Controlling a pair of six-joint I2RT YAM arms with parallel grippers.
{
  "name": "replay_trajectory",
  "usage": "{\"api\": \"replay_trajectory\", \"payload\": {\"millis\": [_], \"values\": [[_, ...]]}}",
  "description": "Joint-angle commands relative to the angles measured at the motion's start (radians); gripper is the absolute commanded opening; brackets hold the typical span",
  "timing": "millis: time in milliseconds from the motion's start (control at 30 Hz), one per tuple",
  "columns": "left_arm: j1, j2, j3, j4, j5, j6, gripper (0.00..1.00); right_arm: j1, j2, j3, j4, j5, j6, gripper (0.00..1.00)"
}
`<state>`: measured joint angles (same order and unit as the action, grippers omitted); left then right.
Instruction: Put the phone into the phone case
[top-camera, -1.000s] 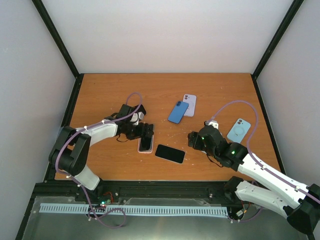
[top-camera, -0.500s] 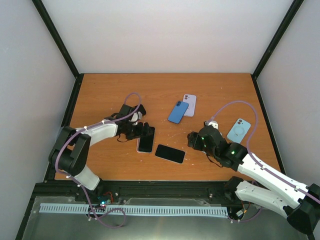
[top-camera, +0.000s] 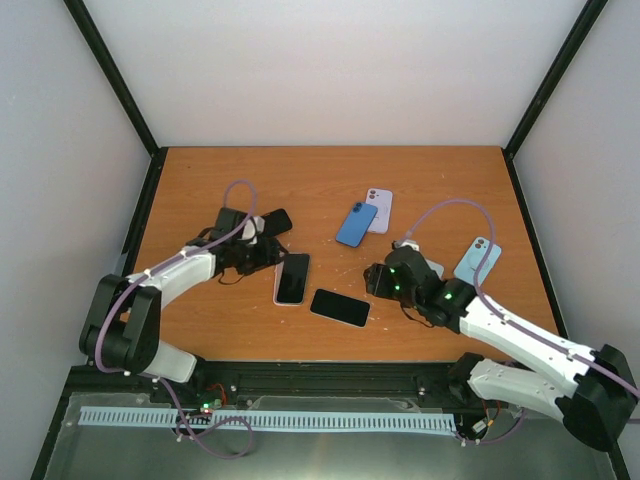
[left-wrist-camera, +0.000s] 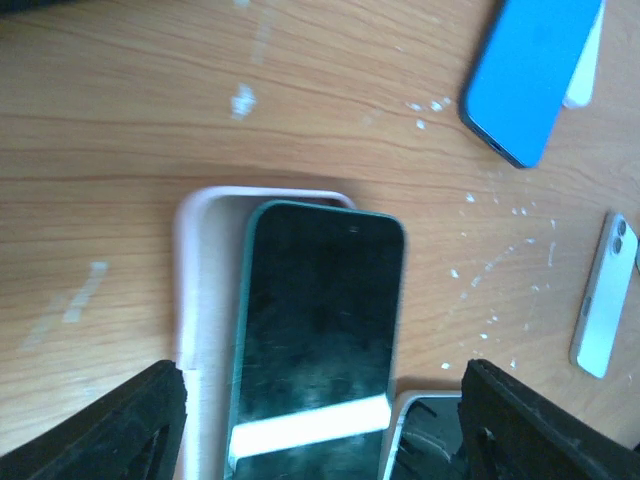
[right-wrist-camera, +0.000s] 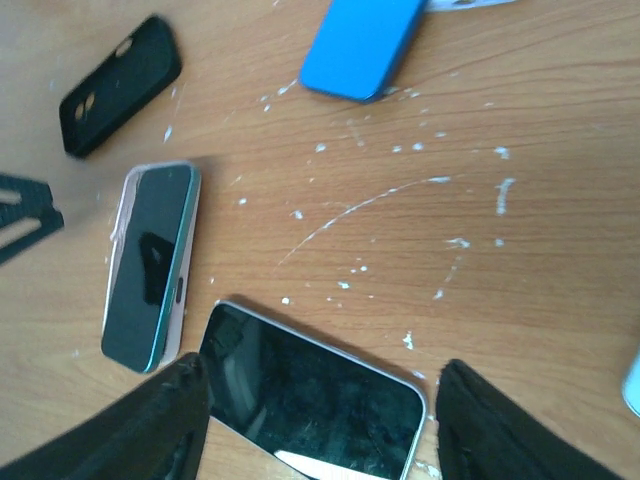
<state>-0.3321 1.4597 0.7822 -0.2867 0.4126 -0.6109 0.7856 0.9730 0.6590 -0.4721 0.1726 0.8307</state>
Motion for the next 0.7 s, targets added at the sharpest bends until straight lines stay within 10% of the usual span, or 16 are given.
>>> {"api": "replay_trajectory", "payload": {"millis": [0,167,667], "values": [[0.072,-0.030,-0.058,0.057,0.045,0.020,0.71,-0.003,0.099,0.024,0.155,-0.104,0.007,0.57],[0.121,-0.003,-0.115,0.150,0.132,0.030,0.64,0.000,0.258,0.050,0.326,-0.230,0.021,0.34],[0.122,0.093,-0.135,0.218,0.205,0.087,0.57,0.053,0.724,0.250,0.493,-0.338,0.054,0.34]]}}
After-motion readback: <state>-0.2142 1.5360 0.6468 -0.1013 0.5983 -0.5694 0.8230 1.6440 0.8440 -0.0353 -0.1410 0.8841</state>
